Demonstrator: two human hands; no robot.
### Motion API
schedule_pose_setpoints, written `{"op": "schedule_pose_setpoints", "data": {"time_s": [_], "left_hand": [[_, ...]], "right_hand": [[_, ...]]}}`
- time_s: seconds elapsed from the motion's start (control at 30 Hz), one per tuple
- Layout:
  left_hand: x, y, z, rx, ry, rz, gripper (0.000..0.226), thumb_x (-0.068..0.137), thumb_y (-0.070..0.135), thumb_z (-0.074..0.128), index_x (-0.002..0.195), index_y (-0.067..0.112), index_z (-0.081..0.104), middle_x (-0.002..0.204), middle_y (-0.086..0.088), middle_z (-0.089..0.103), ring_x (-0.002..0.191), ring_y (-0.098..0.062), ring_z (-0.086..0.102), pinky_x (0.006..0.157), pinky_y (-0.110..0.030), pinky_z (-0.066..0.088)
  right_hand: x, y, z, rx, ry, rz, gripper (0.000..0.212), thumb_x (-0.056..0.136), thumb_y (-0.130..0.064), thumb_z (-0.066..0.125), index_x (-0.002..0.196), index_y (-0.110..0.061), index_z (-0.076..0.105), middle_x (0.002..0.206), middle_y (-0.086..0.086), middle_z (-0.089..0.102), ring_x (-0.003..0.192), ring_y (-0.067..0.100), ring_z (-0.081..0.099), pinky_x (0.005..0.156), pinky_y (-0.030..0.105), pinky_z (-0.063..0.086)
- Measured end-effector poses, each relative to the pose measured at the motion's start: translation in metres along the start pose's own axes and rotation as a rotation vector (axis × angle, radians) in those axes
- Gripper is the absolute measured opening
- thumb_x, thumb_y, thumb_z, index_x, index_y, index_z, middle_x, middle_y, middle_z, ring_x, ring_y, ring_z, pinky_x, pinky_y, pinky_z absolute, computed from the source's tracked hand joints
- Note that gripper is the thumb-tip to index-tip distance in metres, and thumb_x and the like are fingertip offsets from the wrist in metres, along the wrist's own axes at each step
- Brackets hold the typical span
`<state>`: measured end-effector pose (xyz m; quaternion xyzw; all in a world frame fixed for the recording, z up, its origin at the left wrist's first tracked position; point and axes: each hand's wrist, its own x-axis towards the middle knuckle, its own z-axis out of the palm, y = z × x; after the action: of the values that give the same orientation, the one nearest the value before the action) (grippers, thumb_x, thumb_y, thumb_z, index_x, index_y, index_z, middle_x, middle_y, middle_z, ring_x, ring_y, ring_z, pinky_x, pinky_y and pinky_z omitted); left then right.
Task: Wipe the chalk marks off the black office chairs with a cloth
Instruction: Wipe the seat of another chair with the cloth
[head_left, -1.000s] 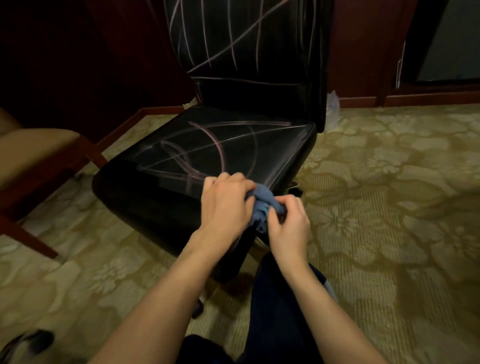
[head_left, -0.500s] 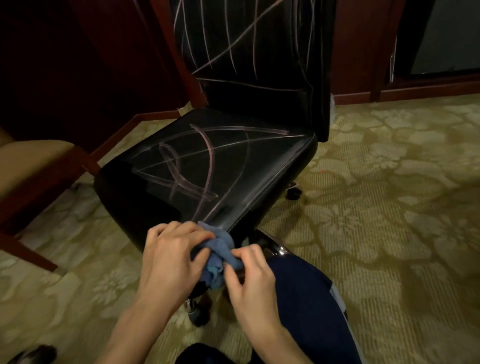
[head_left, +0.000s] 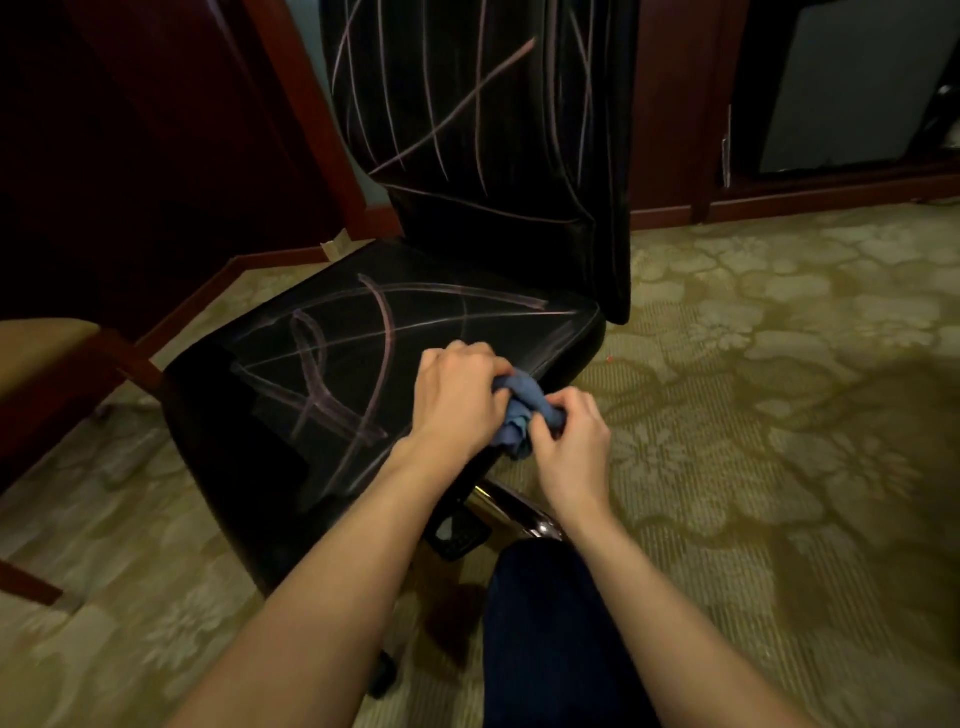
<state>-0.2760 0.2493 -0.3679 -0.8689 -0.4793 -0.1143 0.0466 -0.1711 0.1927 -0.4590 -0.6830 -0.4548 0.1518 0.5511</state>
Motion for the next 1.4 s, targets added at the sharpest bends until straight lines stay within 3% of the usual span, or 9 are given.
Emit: {"op": "schedule_pose_setpoints", "data": {"time_s": [0.1, 0.3, 0.47, 0.73, 0.93, 1.0, 1.07, 1.2, 1.4], "left_hand": [[-0.015, -0.005, -0.003, -0.011, 0.003, 0.008, 0.019, 0.091, 0.032, 0.061, 0.108, 0.034, 0.068, 0.106, 0.010, 0.062, 0.102, -0.015, 0.053, 0.091, -0.031, 0.033], [-0.073, -0.025, -0.010, -0.022, -0.006, -0.027, 0.017, 0.082, 0.035, 0.066, 0.099, 0.037, 0.069, 0.099, 0.017, 0.061, 0.100, -0.011, 0.053, 0.093, -0.034, 0.034], [-0.060, -0.026, -0.009, 0.030, 0.067, -0.026, 0.023, 0.078, 0.027, 0.073, 0.101, 0.032, 0.073, 0.097, 0.012, 0.066, 0.101, -0.016, 0.057, 0.093, -0.032, 0.029], [0.061, 0.031, 0.021, 0.026, 0.040, 0.068, 0.027, 0.090, 0.033, 0.059, 0.114, 0.030, 0.071, 0.108, 0.004, 0.066, 0.108, -0.023, 0.054, 0.094, -0.036, 0.033], [0.093, 0.069, 0.027, 0.039, 0.021, -0.042, 0.025, 0.094, 0.031, 0.055, 0.115, 0.029, 0.069, 0.113, 0.002, 0.065, 0.111, -0.024, 0.054, 0.096, -0.038, 0.034], [0.082, 0.063, 0.023, 0.040, 0.018, -0.029, 0.026, 0.094, 0.032, 0.055, 0.116, 0.029, 0.068, 0.114, 0.003, 0.064, 0.113, -0.023, 0.053, 0.099, -0.038, 0.033], [0.061, 0.050, 0.018, -0.011, 0.000, -0.011, 0.026, 0.092, 0.033, 0.057, 0.116, 0.031, 0.067, 0.115, 0.005, 0.062, 0.115, -0.020, 0.053, 0.101, -0.037, 0.032], [0.015, 0.017, 0.011, -0.049, 0.007, 0.090, 0.022, 0.089, 0.035, 0.060, 0.111, 0.038, 0.064, 0.105, 0.016, 0.053, 0.108, -0.011, 0.049, 0.100, -0.031, 0.028], [0.062, 0.026, 0.023, -0.063, 0.086, 0.004, 0.026, 0.088, 0.030, 0.062, 0.112, 0.029, 0.072, 0.104, 0.005, 0.068, 0.105, -0.022, 0.058, 0.095, -0.036, 0.037]], "right_hand": [[-0.020, -0.004, 0.006, 0.010, -0.002, 0.040, 0.010, 0.088, -0.012, 0.065, 0.097, -0.013, 0.060, 0.099, -0.002, 0.053, 0.085, 0.010, 0.052, 0.071, 0.022, 0.036], [-0.078, -0.008, 0.017, 0.138, -0.178, -0.028, 0.008, 0.092, -0.016, 0.065, 0.097, -0.016, 0.059, 0.096, -0.008, 0.051, 0.082, 0.003, 0.054, 0.068, 0.019, 0.046], [-0.042, -0.005, 0.006, 0.092, -0.173, -0.112, 0.009, 0.088, -0.014, 0.067, 0.092, -0.017, 0.060, 0.092, -0.009, 0.049, 0.077, 0.000, 0.050, 0.065, 0.013, 0.038], [0.064, 0.021, -0.031, -0.117, -0.046, 0.019, 0.008, 0.085, -0.010, 0.065, 0.092, -0.009, 0.061, 0.095, 0.008, 0.057, 0.090, 0.027, 0.055, 0.073, 0.032, 0.034], [0.109, 0.023, -0.047, -0.222, -0.075, 0.151, 0.005, 0.088, -0.012, 0.063, 0.090, -0.013, 0.058, 0.099, 0.010, 0.063, 0.096, 0.029, 0.059, 0.070, 0.028, 0.034], [0.090, 0.017, -0.041, -0.193, -0.077, 0.128, 0.007, 0.089, -0.012, 0.062, 0.092, -0.014, 0.056, 0.102, 0.007, 0.059, 0.095, 0.024, 0.057, 0.071, 0.027, 0.033], [0.061, 0.016, -0.034, -0.150, -0.113, 0.063, 0.009, 0.091, -0.015, 0.063, 0.097, -0.014, 0.057, 0.102, 0.003, 0.056, 0.094, 0.021, 0.056, 0.075, 0.030, 0.042], [0.025, 0.017, -0.028, -0.151, -0.306, -0.056, 0.012, 0.089, -0.020, 0.063, 0.098, -0.015, 0.058, 0.100, 0.001, 0.054, 0.091, 0.020, 0.057, 0.080, 0.042, 0.051], [0.088, 0.006, -0.049, -0.292, -0.136, -0.072, 0.013, 0.089, -0.021, 0.062, 0.099, -0.014, 0.060, 0.103, 0.006, 0.057, 0.094, 0.026, 0.057, 0.076, 0.035, 0.041]]}}
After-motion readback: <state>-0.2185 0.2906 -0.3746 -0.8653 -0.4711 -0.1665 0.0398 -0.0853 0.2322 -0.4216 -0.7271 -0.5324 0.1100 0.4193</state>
